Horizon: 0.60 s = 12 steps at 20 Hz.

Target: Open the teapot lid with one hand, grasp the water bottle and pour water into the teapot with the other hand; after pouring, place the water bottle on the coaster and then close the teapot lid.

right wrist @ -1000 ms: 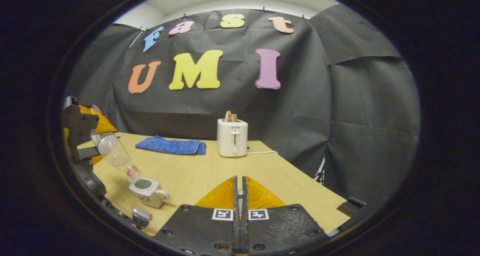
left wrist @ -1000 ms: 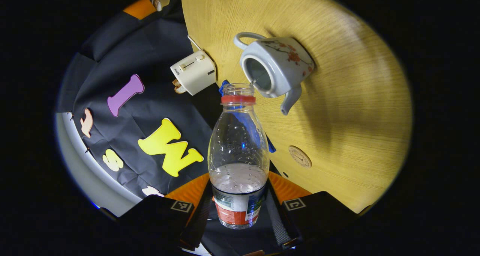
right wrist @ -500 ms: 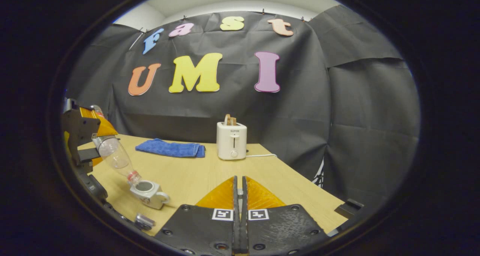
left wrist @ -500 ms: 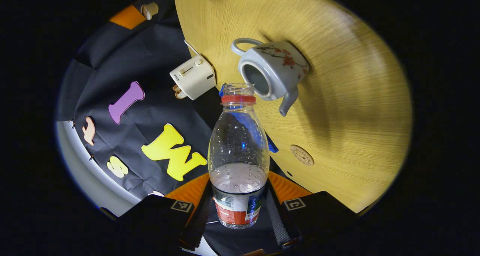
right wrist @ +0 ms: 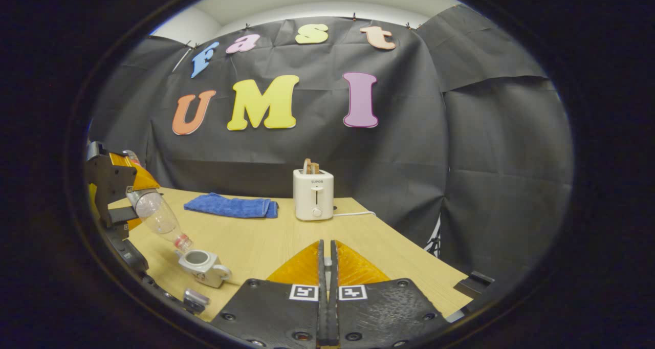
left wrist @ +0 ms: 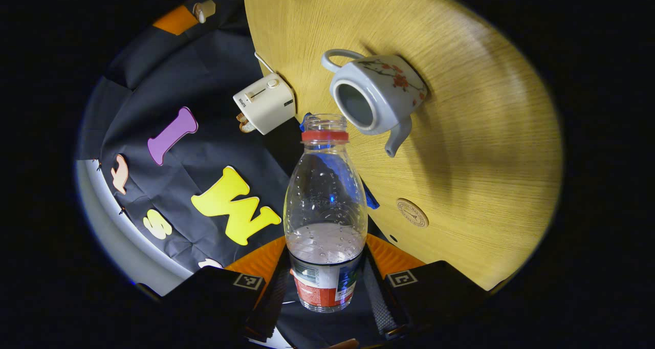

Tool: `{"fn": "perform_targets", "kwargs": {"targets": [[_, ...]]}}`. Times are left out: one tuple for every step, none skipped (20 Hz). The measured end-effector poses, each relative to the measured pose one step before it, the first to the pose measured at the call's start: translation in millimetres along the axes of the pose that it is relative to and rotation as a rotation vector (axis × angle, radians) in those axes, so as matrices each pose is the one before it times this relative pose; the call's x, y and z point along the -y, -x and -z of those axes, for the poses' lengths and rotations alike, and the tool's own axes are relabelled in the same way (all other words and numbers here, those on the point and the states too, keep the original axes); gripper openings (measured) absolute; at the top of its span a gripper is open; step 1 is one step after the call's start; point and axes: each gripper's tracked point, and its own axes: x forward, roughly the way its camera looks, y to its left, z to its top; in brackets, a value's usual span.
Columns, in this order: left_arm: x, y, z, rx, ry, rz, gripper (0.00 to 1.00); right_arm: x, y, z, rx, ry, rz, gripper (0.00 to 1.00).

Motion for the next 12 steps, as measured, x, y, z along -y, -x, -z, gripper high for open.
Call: {"fn": "perform_targets", "kwargs": {"targets": [[0.62,-1.74,-1.05,0.01786,0.03043,0.00387,0.73,0.72,-0.33,0.65,-0.00127,-0.00551,0.00018,0.0],[4.32,-1.76,-0.31,0.01899,0.05159,0.01728,0.73,0.61,-0.71,1.09,-0.00503,-0.00373,0.00023,0.0],[5.41,-0.42,-1.02,0.0248,0.06093,0.02851,0.73,0.69,-1.22,2.99,-0.00675,0.00001,0.00009,0.0],[4.53,0.23,-0.82,0.01775,0.05395,0.02374,0.73,0.62,-0.51,1.68,-0.00585,0.00269,0.00322,0.0],[-3.35,2.02,0.03,0.01401,0.04131,0.00024,0.72,2.08,-0.75,-0.07,-0.00237,0.00146,0.00505,0.0],[-5.34,2.48,0.16,0.00972,0.03349,-0.01474,0.73,2.13,1.03,-1.27,0.00169,-0.00251,0.00468,0.0],[-4.9,1.2,5.41,0.00225,0.04101,-0.01626,0.73,1.34,0.12,-0.77,0.00208,-0.00396,0.00286,0.0],[-4.6,0.22,3.63,0.00591,0.05841,-0.01864,0.73,-0.25,0.16,-0.37,0.00063,-0.00247,0.00101,0.0],[-4.97,-0.83,5.02,0.00288,0.0757,-0.01474,0.73,-0.98,-0.29,0.36,0.00105,0.00224,-0.00015,0.0],[-3.13,-2.09,5.78,-0.00251,0.07865,-0.00047,0.72,0.0,0.12,-0.02,0.00108,0.00657,0.00254,0.0],[-10.23,-3.39,3.26,0.00971,0.07577,-0.00845,0.72,0.29,-0.24,0.8,-0.00051,0.00625,0.0021,0.0],[-8.94,-1.55,3.4,0.00213,0.07942,-0.01036,0.72,-0.75,-0.12,0.21,-0.00085,0.00435,-0.00019,0.01]]}}
